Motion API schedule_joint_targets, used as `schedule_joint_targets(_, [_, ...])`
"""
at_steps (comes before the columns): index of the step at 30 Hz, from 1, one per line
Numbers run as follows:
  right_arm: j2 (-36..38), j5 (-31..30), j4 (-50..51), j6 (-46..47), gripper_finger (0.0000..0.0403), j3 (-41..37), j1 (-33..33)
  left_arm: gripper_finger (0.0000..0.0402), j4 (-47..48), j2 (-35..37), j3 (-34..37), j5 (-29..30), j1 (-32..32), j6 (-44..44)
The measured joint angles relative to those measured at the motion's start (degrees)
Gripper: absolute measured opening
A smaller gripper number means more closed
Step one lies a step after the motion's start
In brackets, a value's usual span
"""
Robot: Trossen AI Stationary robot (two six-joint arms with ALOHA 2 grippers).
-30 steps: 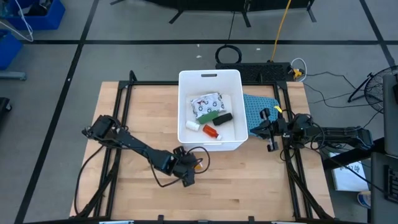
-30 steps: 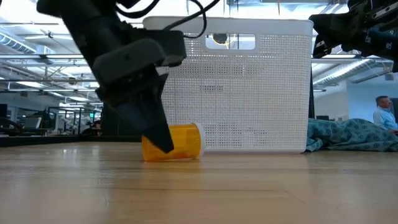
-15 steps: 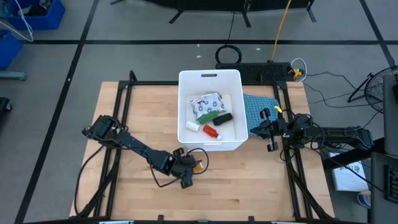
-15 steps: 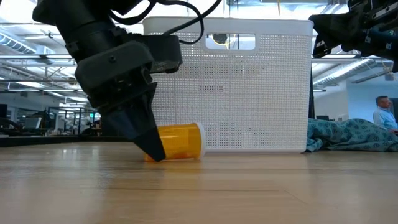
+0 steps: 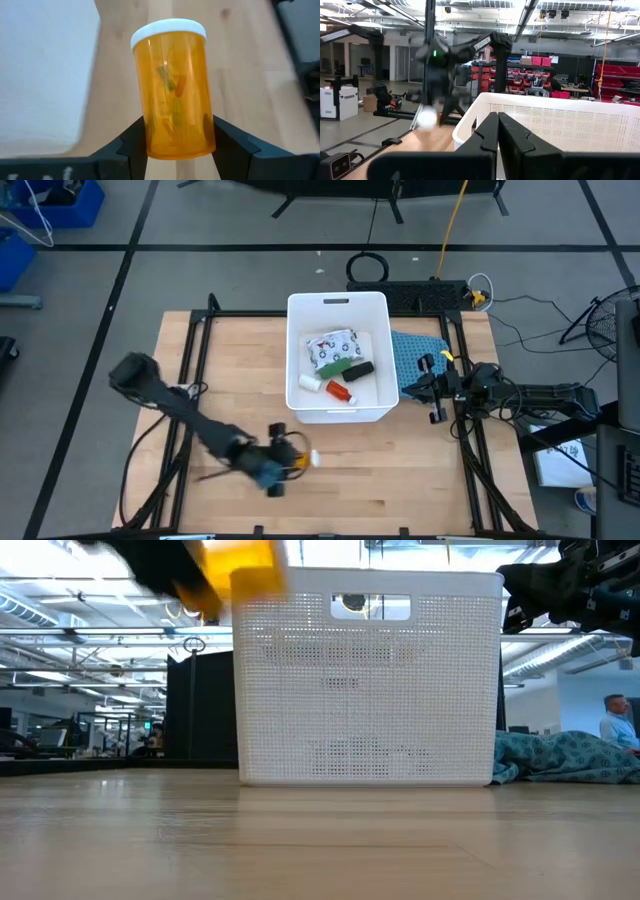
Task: Pick & place medical supplies in basket/bin
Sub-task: Put the orange pill bottle into the white bin
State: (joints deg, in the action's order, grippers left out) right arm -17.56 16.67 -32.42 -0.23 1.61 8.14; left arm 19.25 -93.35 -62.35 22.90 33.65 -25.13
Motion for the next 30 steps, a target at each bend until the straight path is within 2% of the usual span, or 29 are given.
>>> schedule_joint_targets(3, [0.00,0.00,0.13,0.00,0.0000,0.00,0.00,0.0179,6.46,7.82,0.00,7.51,4.76,2.42])
schedule_joint_targets(8, [0.00,0.01,0.05,1.48,0.0000,0.00,0.00,0.0177,18.19,20.68,1.29,24.81,12.17,3.35])
schedule_joint_targets(10, [0.00,0.01,-0.02,1.69,0.0000,0.00,0.00,0.0177,17.46,26.19,4.42,29.27,13.57,7.06])
schedule_joint_targets(12, [0.00,0.02,-0.23,1.34,0.0000,0.00,0.02,0.0177,12.19,32.22,8.69,30.31,12.93,14.44])
schedule_joint_targets(14, [0.00,0.02,-0.37,0.74,0.0000,-0.02,0.01,0.0181,3.08,38.49,14.09,28.96,10.52,24.22])
schedule_joint_targets(15, [0.00,0.00,-0.37,0.27,0.0000,-0.02,0.00,0.0182,-2.44,41.63,17.01,26.22,8.81,29.72])
schedule_joint_targets(18, [0.01,0.01,-0.37,-0.93,0.0000,-0.02,0.00,0.0179,-17.06,51.19,25.93,12.56,2.26,44.19])
schedule_joint_targets(20, [0.00,0.00,-0.37,-1.16,0.0000,-0.02,0.00,0.0177,-22.92,57.76,31.60,4.97,-2.58,49.16])
schedule_joint_targets(25, [0.04,0.00,-1.28,-2.68,0.0000,-0.02,0.00,0.0177,-31.29,73.54,45.57,-2.94,-10.73,48.82])
schedule_joint_targets(30, [0.04,0.00,-1.83,-4.13,0.0000,-0.07,0.00,0.0180,-36.31,83.07,55.39,-2.23,-15.65,44.72])
